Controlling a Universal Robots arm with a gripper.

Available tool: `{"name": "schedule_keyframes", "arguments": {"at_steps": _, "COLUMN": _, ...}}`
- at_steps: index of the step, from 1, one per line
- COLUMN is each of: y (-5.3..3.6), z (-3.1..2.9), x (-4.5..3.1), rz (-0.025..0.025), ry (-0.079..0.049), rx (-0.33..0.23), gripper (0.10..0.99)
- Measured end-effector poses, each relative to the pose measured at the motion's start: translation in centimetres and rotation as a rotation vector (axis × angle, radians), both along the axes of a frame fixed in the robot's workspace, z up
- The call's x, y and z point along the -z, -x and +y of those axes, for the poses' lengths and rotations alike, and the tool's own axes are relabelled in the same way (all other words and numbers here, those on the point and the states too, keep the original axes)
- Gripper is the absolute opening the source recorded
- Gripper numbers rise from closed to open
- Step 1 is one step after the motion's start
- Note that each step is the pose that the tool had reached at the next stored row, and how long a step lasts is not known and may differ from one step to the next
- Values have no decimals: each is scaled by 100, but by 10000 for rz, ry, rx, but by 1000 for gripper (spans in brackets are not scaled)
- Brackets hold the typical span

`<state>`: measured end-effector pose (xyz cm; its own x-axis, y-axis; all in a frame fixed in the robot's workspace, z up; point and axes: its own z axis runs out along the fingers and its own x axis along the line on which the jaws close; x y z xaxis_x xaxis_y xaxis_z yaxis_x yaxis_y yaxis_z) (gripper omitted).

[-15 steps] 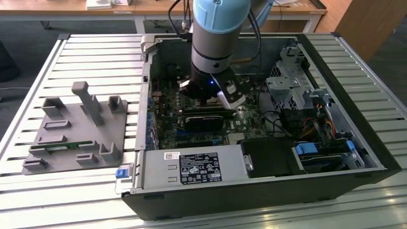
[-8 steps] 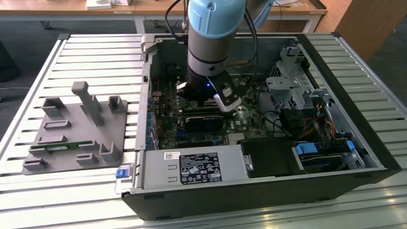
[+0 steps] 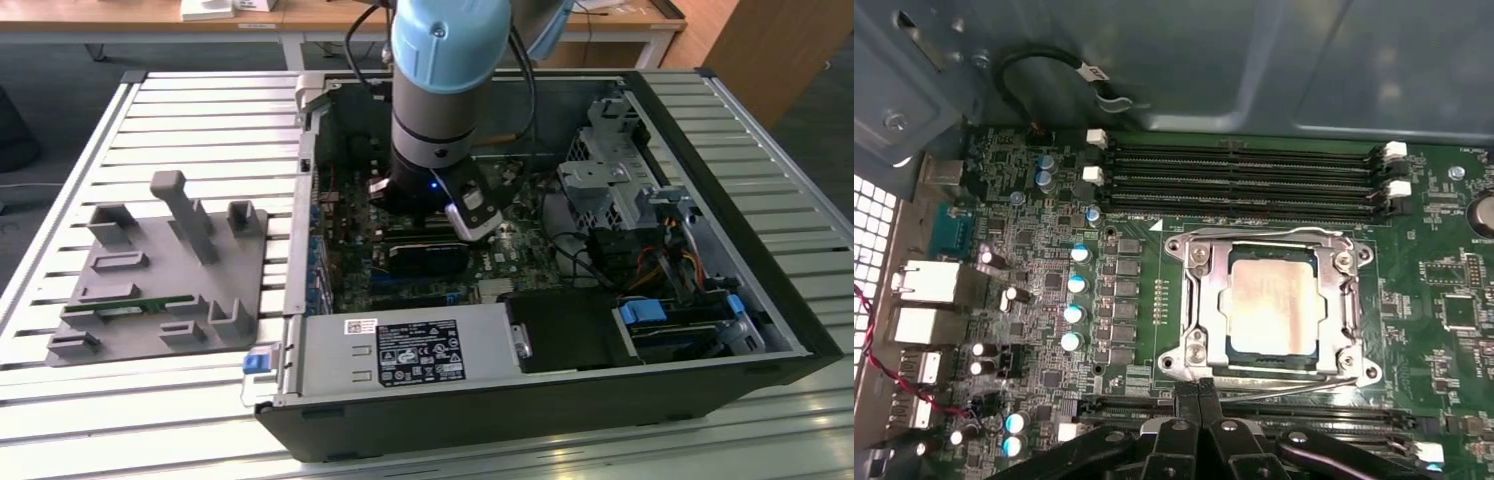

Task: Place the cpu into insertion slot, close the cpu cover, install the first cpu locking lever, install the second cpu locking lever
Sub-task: 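Install the second cpu locking lever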

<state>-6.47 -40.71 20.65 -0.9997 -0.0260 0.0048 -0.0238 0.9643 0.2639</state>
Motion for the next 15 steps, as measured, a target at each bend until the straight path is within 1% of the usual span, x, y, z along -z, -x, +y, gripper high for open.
{"name": "schedule_keyframes", "arguments": {"at_steps": 2, "y": 7, "z": -1, "x": 11, "rz": 2, "ry": -46, "rx": 4, "gripper": 106}}
{"name": "schedule_keyframes", "arguments": {"at_steps": 7, "y": 25, "z": -1, "x": 17, "rz": 0, "ry": -238, "rx": 6, "gripper": 106}}
{"name": "schedule_keyframes", "arguments": {"at_steps": 9, "y": 28, "z": -5, "x": 22, "rz": -1, "ry": -268, "rx": 6, "gripper": 106}}
{"name": "schedule_keyframes", "arguments": {"at_steps": 11, "y": 29, "z": -22, "x": 24, "rz": 0, "ry": -299, "rx": 6, "gripper": 106}}
{"name": "schedule_keyframes", "arguments": {"at_steps": 15, "y": 29, "z": -63, "x": 26, "rz": -1, "ry": -415, "rx": 7, "gripper": 106}}
